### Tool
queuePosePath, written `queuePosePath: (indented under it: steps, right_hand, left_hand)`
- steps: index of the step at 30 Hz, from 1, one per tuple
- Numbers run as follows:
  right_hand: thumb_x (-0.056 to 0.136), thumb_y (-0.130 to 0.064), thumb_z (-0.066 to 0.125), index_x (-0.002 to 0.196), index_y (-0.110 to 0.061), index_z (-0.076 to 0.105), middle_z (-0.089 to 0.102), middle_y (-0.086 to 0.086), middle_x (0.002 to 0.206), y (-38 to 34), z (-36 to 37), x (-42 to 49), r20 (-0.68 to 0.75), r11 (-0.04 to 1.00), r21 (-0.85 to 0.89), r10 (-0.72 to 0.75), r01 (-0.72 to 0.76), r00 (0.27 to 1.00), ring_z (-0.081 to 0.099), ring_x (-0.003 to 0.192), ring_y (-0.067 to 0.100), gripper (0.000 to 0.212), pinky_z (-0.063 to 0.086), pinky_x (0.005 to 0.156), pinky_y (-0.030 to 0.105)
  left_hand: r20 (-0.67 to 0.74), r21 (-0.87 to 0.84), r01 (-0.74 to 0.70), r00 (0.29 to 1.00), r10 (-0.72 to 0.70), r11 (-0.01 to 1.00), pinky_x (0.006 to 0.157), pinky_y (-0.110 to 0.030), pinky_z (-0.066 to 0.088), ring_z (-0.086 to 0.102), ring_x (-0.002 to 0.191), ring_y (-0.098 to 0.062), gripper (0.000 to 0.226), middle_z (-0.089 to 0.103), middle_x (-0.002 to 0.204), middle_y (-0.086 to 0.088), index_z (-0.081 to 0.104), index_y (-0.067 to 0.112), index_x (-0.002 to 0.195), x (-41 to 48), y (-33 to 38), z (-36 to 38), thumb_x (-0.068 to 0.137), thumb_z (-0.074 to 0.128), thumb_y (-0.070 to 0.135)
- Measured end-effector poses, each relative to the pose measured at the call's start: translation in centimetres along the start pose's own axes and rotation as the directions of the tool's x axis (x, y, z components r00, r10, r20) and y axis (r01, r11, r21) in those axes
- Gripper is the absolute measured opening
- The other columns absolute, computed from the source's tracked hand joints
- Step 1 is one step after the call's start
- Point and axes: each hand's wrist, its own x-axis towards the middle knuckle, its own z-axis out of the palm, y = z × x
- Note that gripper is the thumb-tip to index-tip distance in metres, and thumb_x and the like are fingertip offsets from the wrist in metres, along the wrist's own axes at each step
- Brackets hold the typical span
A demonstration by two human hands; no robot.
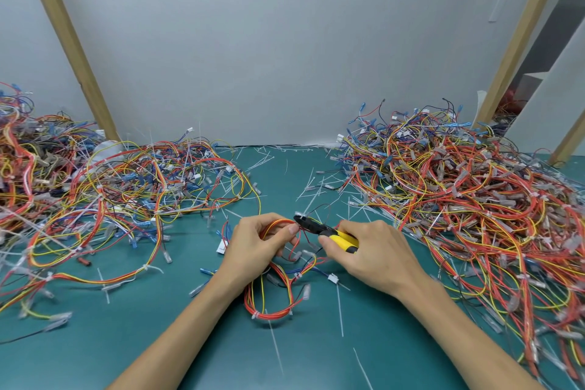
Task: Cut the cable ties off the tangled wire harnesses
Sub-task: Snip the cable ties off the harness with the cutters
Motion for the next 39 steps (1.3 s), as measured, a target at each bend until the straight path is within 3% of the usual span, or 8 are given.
queuePosePath:
  steps: [17, 24, 28, 39]
  right_hand:
    - [0.079, -0.080, 0.027, 0.066, -0.020, 0.049, 0.049, 0.000, 0.051, 0.04, -0.13, -0.27, 0.010, 0.999, 0.045, -0.018, 0.017, 1.000, 0.049, 0.056, 0.017, 0.065, 0.038, 0.056, 0.032]
    - [0.081, -0.080, 0.024, 0.070, -0.020, 0.050, 0.053, -0.001, 0.057, -0.01, -0.02, -0.28, 0.006, 0.999, 0.002, -0.046, 0.046, 0.999, 0.052, 0.062, 0.019, 0.066, 0.042, 0.058, 0.033]
    - [0.080, -0.080, 0.021, 0.076, -0.021, 0.050, 0.055, -0.002, 0.063, -0.05, 0.21, -0.29, 0.002, 0.998, -0.023, -0.059, 0.059, 0.998, 0.054, 0.068, 0.021, 0.066, 0.044, 0.061, 0.035]
    - [0.080, -0.082, 0.023, 0.071, -0.021, 0.050, 0.054, 0.000, 0.058, 0.07, 0.52, -0.09, -0.011, 0.999, -0.011, -0.036, 0.036, 0.999, 0.054, 0.063, 0.021, 0.067, 0.046, 0.060, 0.036]
  left_hand:
    - [0.017, 0.021, 0.011, 1.000, -0.012, 1.000, 0.052, -0.014, 0.038, 0.049, 0.051, -0.007, 0.014, 0.070, 0.067, 0.002, 0.071, 0.010, 0.080, -0.16, 0.29, 0.02, 0.092, 0.067, 0.017]
    - [0.029, 0.029, 0.003, 1.000, -0.004, 1.000, 0.052, -0.014, 0.039, 0.051, 0.051, -0.006, 0.013, 0.071, 0.069, 0.001, 0.071, 0.012, 0.080, -0.01, 0.04, -0.07, 0.091, 0.068, 0.019]
    - [0.037, 0.060, -0.012, 0.999, 0.010, 0.998, 0.051, -0.011, 0.036, 0.049, 0.049, -0.003, 0.015, 0.066, 0.060, 0.009, 0.070, 0.013, 0.078, -0.04, -0.10, -0.02, 0.091, 0.068, 0.019]
    - [0.040, 0.071, -0.018, 0.999, 0.015, 0.997, 0.052, -0.014, 0.038, 0.049, 0.050, -0.006, 0.016, 0.067, 0.062, 0.008, 0.070, 0.012, 0.078, -0.02, -0.12, -0.08, 0.091, 0.068, 0.021]
